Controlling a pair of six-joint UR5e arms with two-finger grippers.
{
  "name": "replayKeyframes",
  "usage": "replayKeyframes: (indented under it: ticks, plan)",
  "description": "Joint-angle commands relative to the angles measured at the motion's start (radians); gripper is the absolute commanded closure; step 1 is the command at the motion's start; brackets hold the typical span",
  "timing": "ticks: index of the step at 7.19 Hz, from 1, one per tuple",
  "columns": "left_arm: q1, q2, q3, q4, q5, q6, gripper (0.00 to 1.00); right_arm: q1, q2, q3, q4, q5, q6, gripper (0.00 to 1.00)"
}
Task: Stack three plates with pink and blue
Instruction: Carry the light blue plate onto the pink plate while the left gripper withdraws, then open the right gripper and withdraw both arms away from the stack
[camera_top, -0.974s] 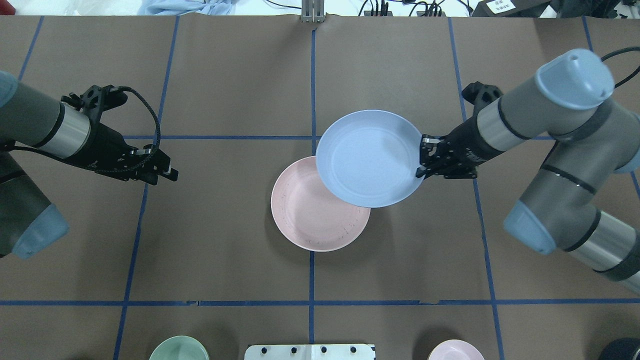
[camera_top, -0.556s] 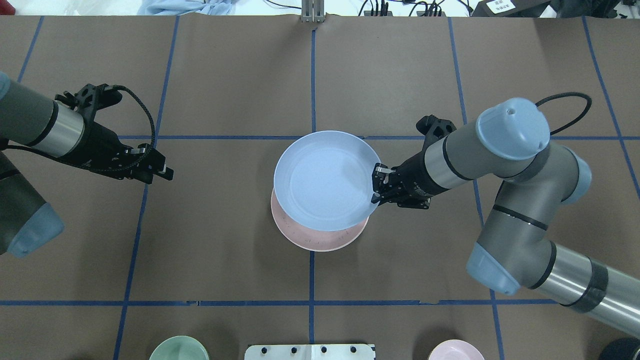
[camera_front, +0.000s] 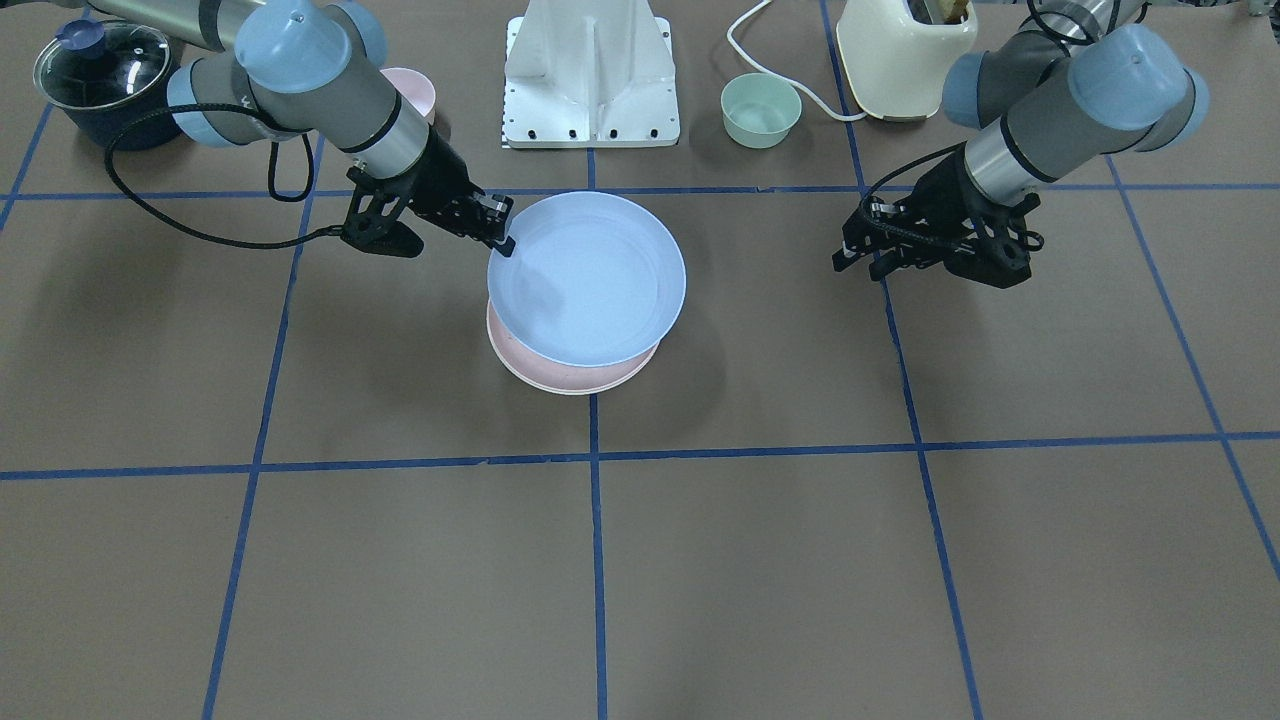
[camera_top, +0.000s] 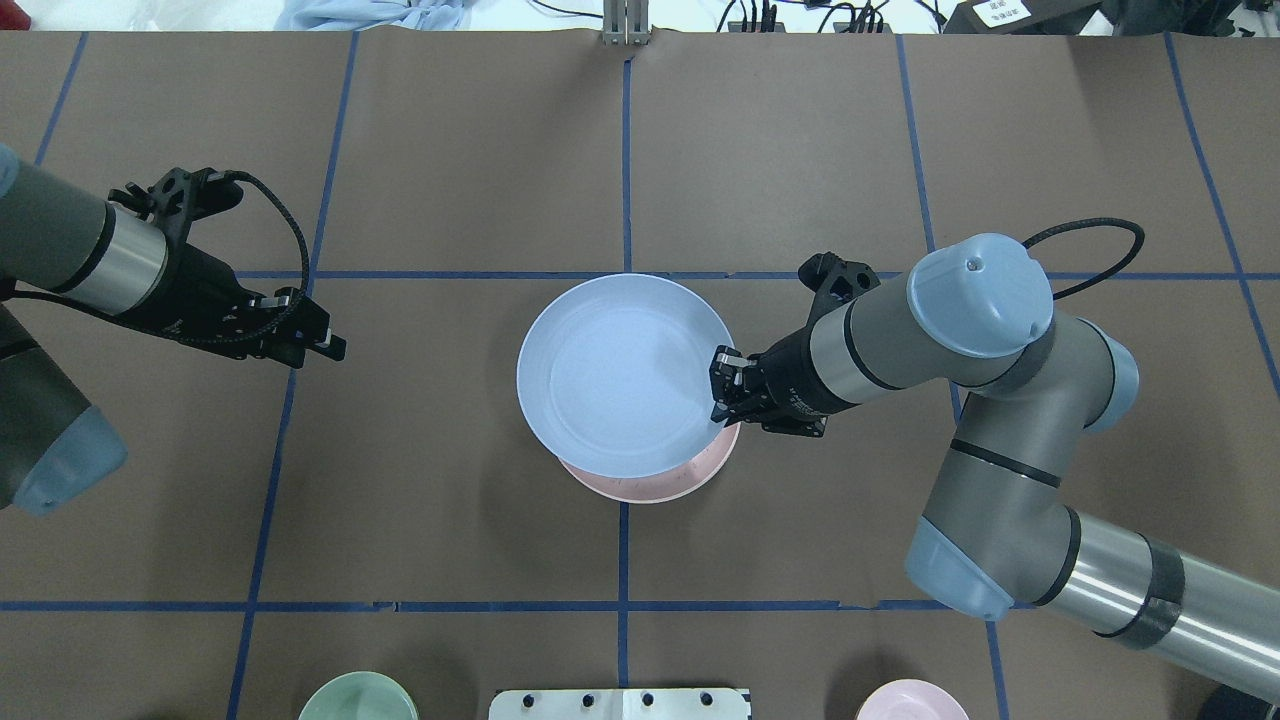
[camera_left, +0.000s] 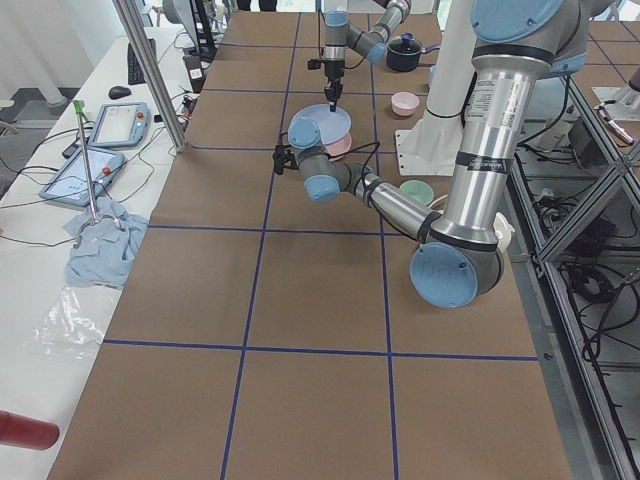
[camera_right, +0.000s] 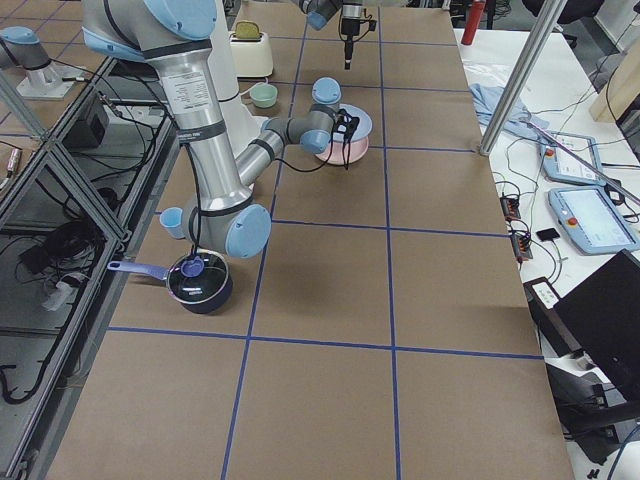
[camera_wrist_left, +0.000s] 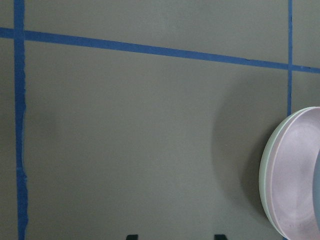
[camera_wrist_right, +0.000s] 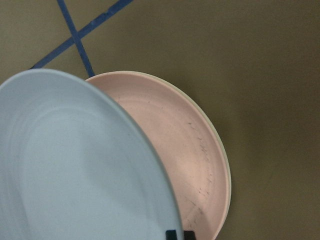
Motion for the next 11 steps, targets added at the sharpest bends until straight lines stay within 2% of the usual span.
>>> replayKeyframes:
  ticks: [1, 2, 4, 5, 7, 9, 10, 11]
  plan:
    - [0.0, 0.0, 0.0, 0.0, 0.0, 0.0, 0.41, -0.002, 0.002, -0.024, 0.002, -0.014, -0.001, 0.01]
    - [0.002, 0.0, 0.0, 0.0, 0.002, -0.002, 0.4, -0.031, 0.003, -0.036, 0.002, -0.089, 0.0, 0.0]
    - [0.0, 0.002, 0.0, 0.0, 0.002, 0.0, 0.4, -0.016, -0.009, 0.014, -0.006, -0.09, -0.003, 0.0]
    - [-0.009, 0.01, 0.0, -0.002, 0.005, 0.002, 0.41, 0.018, -0.027, 0.019, -0.008, -0.071, -0.004, 0.0]
    - [-0.093, 0.107, -0.008, -0.003, 0.002, 0.212, 0.41, 0.183, -0.127, 0.036, -0.005, 0.067, -0.05, 0.0]
    - [-0.245, 0.231, -0.017, -0.008, 0.0, 0.482, 0.4, 0.367, -0.271, 0.036, -0.006, 0.181, -0.313, 0.0]
    - [-0.37, 0.27, 0.009, 0.001, 0.002, 0.696, 0.39, 0.479, -0.337, 0.03, -0.011, 0.235, -0.493, 0.0]
    - [-0.535, 0.274, 0.103, 0.002, -0.002, 0.909, 0.35, 0.574, -0.406, 0.015, -0.017, 0.274, -0.703, 0.0]
